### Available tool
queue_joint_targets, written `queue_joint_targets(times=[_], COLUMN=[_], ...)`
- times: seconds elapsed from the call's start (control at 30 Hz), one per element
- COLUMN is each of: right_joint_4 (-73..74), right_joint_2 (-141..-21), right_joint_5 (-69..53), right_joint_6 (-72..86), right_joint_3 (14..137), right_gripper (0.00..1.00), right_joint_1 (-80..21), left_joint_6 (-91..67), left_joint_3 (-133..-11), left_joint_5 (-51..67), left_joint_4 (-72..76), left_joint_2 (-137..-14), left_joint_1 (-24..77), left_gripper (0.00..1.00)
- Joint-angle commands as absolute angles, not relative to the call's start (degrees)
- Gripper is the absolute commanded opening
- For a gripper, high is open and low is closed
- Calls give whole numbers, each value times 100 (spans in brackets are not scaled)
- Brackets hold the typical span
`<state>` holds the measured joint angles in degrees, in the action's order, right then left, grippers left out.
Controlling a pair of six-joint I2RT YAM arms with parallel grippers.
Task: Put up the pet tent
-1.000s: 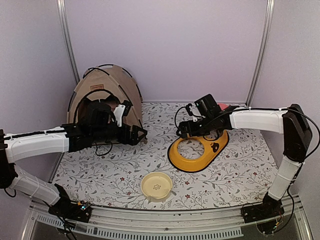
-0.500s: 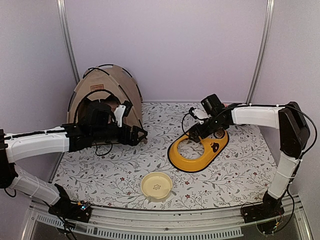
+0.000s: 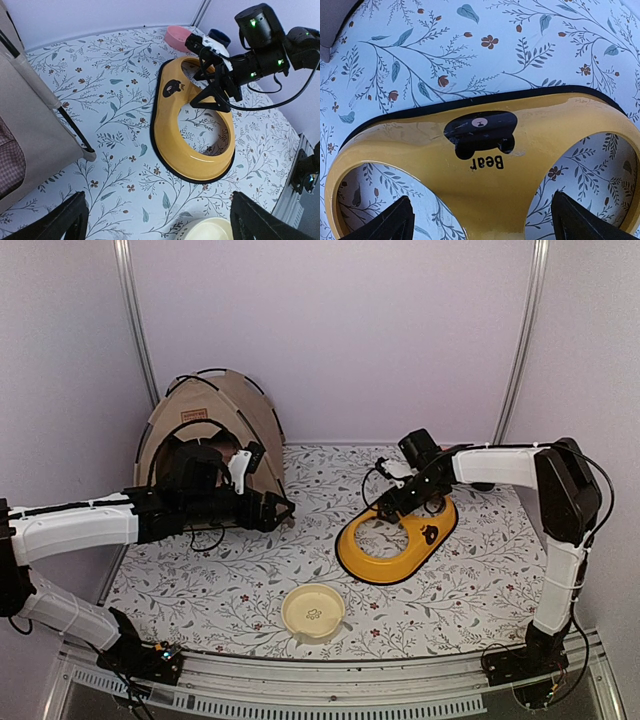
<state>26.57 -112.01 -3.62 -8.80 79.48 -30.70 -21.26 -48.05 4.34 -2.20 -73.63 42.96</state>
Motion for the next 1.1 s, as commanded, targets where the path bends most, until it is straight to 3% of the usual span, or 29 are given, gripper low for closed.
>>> queue_joint_targets(times=[0.0, 0.37, 0.57, 0.8, 1.07], right_joint_4=[2778, 2938, 2666, 1391, 910], right_joint_2=[-11452, -11506, -11445, -10938, -10257], right_joint_5=[-538, -732, -1121, -1226, -720], right_joint_6=[-637, 641, 1904, 3529, 4143], right_joint_3=[8184, 8322, 8225, 7299, 6326], right_gripper=[94, 77, 53, 50, 51], right_joint_1=[-3062, -3061, -3061, -3059, -3059], left_joint_6=[-2153, -2160, -2169, -2231, -2237], left_joint_3=[-4926, -4931, -4913, -4797, -4699], left_joint_5=[515, 540, 564, 628, 670], left_joint_4=[-202, -172, -120, -49, -36], left_joint_2=[-7398, -7421, -7430, -7410, -7390], left_joint_1=[4247, 4232, 4220, 4188, 4140], left_gripper=[99, 99, 99, 99, 99])
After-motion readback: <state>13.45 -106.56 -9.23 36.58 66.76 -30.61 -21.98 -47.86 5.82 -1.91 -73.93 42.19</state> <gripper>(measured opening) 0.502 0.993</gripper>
